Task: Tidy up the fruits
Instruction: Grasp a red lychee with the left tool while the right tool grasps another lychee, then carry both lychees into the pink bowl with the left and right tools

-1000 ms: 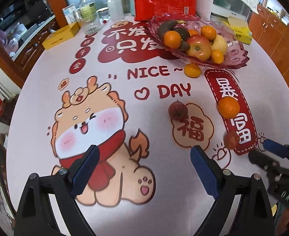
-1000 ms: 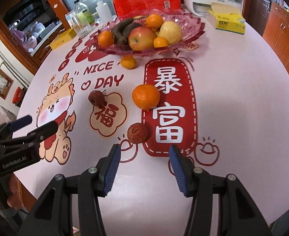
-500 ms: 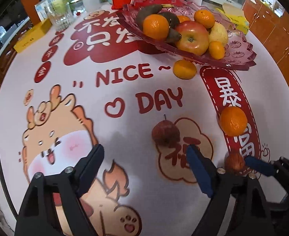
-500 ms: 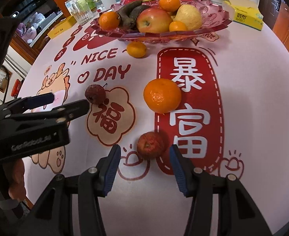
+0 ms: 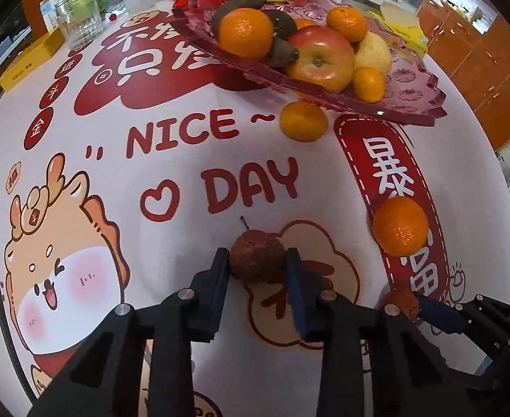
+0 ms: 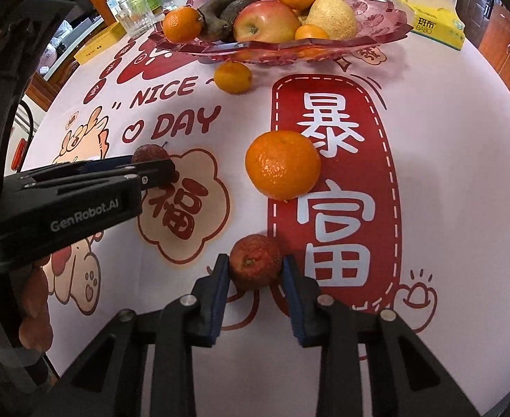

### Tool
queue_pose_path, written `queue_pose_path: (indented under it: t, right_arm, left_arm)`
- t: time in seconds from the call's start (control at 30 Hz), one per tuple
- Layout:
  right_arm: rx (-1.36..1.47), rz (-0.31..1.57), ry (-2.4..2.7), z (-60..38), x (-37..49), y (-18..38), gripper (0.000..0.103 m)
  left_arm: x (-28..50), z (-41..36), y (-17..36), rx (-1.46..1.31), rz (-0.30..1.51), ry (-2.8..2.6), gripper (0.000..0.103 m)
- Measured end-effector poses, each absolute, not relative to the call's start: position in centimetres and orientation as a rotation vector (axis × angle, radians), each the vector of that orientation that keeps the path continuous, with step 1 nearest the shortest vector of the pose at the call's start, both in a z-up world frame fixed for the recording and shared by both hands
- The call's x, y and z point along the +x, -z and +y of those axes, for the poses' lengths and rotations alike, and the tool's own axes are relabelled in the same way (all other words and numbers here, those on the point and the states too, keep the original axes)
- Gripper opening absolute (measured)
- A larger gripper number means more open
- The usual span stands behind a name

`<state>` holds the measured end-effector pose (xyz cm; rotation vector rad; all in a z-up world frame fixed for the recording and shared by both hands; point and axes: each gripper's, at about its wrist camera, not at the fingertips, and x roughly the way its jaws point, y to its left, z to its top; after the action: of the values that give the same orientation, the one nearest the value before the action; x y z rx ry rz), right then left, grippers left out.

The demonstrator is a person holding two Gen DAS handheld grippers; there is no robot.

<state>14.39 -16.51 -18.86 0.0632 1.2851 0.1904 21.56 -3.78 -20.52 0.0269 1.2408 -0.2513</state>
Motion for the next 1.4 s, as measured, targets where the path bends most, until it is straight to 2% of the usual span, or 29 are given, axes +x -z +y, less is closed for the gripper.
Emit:
queue_pose_path:
  t: [0.37,0.67,1.1,1.4]
  right_arm:
    - [0.04,1.28,-0.224,-15.7,12.8,17.7,0.029]
    - [0.003,1.2,-0.272,-15.1,10.9,13.5,0.029]
    - [0.008,0.939,-0.354,-16.6,10.8,0.1,0.029]
    - [-0.012,0.753,-0.345,-18.4,14.0,-9.7,0.029]
  left_arm:
    - [18.3,-4.2,17.4,0.064,1.192,0.265,0.029]
    - [13.8,-3.8,10.8,0.087,1.081,0.269,0.029]
    - [11.8,-2.3,-2.9,0.103,0.872,0.213,0.029]
    - [13.7,-2.9,-11.9,0.178,0.701,0.197,0.029]
